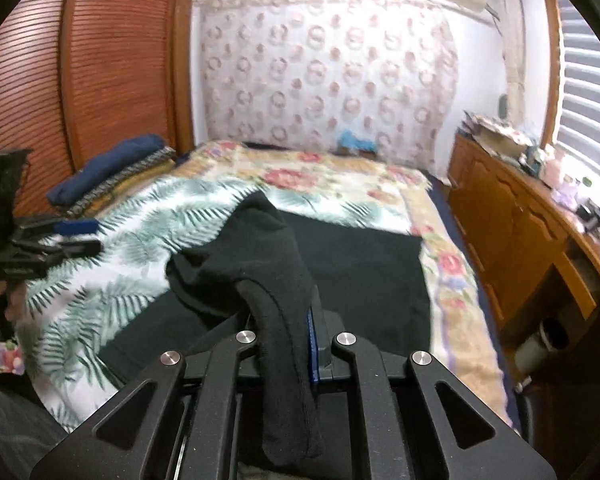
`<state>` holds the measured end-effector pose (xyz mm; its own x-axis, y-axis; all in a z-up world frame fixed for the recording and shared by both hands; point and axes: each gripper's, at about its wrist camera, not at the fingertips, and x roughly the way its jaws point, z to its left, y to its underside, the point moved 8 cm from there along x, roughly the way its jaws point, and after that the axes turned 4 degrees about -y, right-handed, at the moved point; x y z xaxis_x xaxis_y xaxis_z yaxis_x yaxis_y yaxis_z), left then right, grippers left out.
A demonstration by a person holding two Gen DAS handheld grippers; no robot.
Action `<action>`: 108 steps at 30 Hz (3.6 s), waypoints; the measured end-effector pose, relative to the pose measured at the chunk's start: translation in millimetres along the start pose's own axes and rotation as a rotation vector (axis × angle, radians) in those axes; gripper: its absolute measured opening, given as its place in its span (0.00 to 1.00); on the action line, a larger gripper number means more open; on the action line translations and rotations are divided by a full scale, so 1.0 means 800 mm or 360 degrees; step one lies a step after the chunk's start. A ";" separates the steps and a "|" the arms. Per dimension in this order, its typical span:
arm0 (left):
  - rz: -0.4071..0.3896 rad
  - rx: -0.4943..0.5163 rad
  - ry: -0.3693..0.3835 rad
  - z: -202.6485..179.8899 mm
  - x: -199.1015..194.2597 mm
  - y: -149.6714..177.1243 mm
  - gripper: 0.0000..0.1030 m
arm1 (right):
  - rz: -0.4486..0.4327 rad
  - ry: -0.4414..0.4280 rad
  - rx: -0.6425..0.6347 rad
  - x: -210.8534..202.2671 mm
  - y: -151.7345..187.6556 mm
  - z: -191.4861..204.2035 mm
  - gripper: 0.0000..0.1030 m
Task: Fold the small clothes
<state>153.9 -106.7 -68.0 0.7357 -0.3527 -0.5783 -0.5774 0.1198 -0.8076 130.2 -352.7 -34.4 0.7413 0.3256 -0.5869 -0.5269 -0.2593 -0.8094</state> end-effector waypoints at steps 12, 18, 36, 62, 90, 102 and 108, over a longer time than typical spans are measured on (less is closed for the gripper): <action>-0.0011 0.0000 -0.0014 -0.003 0.001 0.000 0.53 | 0.0235 0.0147 0.0062 0.012 0.061 -0.043 0.45; -0.0025 -0.0008 -0.0034 0.001 -0.002 0.001 0.53 | 0.0141 0.0185 0.0052 0.000 0.033 -0.044 0.52; -0.0046 -0.0084 -0.0097 0.025 -0.008 0.007 0.53 | 0.0291 -0.0246 -0.0174 0.136 -0.018 0.084 0.55; -0.0008 -0.0080 -0.0070 0.024 0.000 0.019 0.53 | 0.0276 -0.0358 -0.0141 0.176 -0.037 0.096 0.05; 0.0081 0.0046 0.0029 -0.027 0.021 0.030 0.53 | 0.0224 0.0341 0.0027 0.107 -0.069 -0.117 0.37; 0.0187 0.0172 0.0099 -0.075 0.042 0.048 0.53 | 0.0356 0.0066 0.0013 0.073 0.052 -0.004 0.37; 0.0203 0.0184 0.0115 -0.085 0.046 0.050 0.53 | 0.0557 0.0188 -0.0061 0.076 0.094 -0.011 0.37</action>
<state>133.7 -178.0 -113.8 0.6293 -0.3933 -0.6703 -0.6165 0.2724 -0.7387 139.4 -360.6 -130.5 0.5632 0.1046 -0.8197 -0.7425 -0.3713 -0.5575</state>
